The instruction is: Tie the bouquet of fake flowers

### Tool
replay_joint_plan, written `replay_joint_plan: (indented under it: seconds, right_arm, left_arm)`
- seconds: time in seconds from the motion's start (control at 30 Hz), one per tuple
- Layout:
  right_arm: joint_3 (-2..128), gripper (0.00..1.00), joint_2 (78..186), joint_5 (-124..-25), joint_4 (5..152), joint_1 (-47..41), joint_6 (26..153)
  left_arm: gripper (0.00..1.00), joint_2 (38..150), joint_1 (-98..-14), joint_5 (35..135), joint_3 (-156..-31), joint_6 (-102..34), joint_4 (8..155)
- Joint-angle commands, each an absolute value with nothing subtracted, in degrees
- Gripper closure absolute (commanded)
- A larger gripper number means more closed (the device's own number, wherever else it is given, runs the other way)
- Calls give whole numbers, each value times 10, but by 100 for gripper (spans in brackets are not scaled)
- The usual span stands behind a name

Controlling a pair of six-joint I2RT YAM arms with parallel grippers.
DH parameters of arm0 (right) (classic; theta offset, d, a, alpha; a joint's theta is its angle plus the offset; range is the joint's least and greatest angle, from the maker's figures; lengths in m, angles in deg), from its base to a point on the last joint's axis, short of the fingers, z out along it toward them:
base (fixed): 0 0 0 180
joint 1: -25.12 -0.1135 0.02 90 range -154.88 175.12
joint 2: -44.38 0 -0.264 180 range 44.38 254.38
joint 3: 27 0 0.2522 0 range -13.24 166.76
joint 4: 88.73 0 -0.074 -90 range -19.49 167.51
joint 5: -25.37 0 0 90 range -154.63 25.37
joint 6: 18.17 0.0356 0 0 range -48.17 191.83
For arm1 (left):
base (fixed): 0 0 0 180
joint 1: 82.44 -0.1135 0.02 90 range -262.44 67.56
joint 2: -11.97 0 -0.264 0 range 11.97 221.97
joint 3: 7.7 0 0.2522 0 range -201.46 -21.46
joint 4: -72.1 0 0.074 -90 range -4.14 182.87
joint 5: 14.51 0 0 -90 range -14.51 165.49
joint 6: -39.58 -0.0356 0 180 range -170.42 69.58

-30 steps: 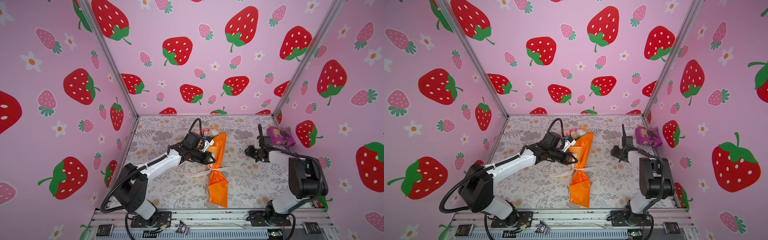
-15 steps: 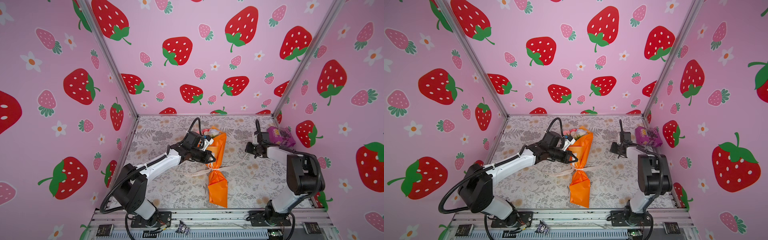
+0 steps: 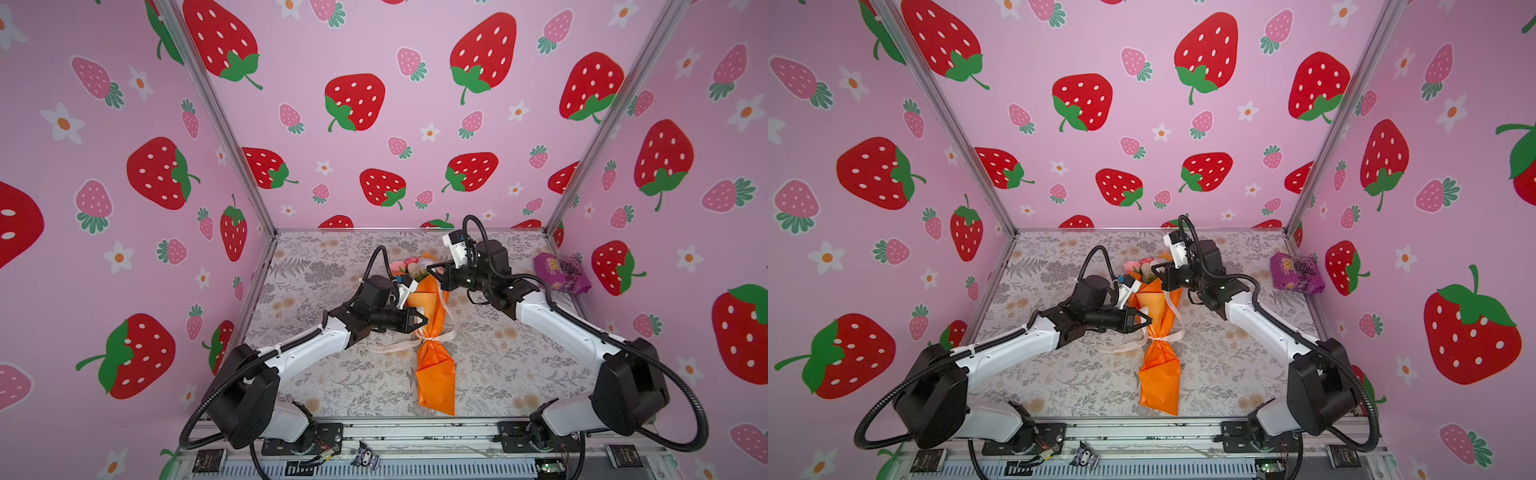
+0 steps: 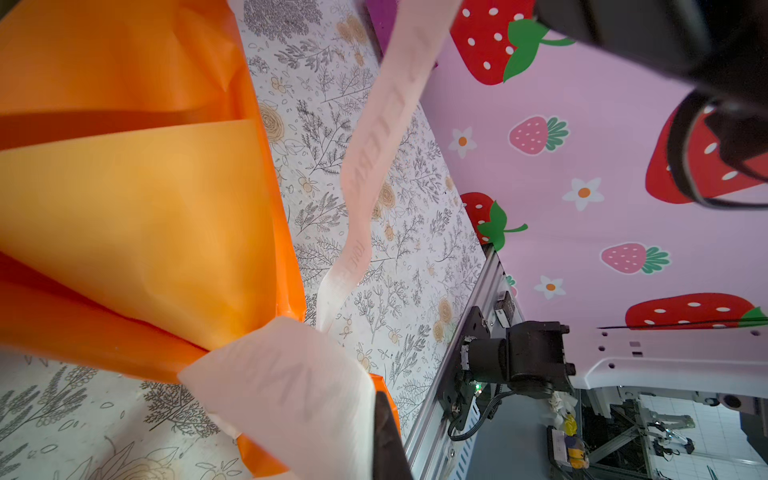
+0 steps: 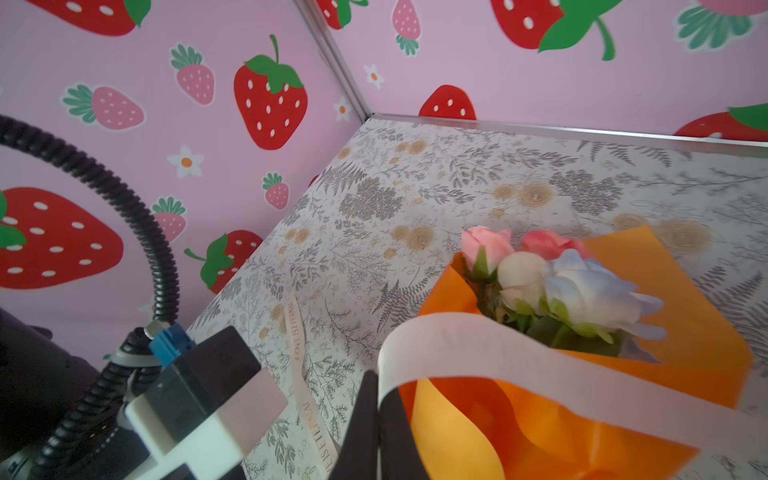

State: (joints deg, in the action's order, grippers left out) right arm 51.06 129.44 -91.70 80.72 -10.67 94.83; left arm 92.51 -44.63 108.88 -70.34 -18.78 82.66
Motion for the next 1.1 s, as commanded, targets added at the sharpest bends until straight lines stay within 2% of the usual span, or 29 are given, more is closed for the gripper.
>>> replay_joint_plan:
  seconds: [0.0,0.17,0.47,0.63,0.7,0.77,0.83,0.93,1.07]
  right_arm:
    - [548,96,1315,-973,789,-133,904]
    - [579,96,1336,-1017,771,-172,859]
    - [549,92,1320,-1082,798,-175,842]
    - [551,89,1336,-963,724,-173,804]
    - [561,76,1357,-935,671,-172,784]
    - [566,70,1368,-917,641,-170,790]
    - [557,57,1353,-891,645,-169,806]
    - [521,53,1309,-826,675,-162,842]
    - [472,51,1235,-810,695,-148,872]
  left_arm:
    - [95,900,-441,1072,-679,-168,773]
    - [95,880,-440,1055,-649,-159,752]
    - [95,878,-439,1053,-633,-156,739]
    - [95,871,-440,1051,-629,-162,738]
    - [96,869,-439,1053,-629,-165,739]
    - [95,869,-440,1056,-630,-169,737]
    - [95,870,-439,1061,-632,-175,740]
    - [95,874,-439,1073,-637,-184,743]
    - [95,886,-439,1087,-651,-187,750]
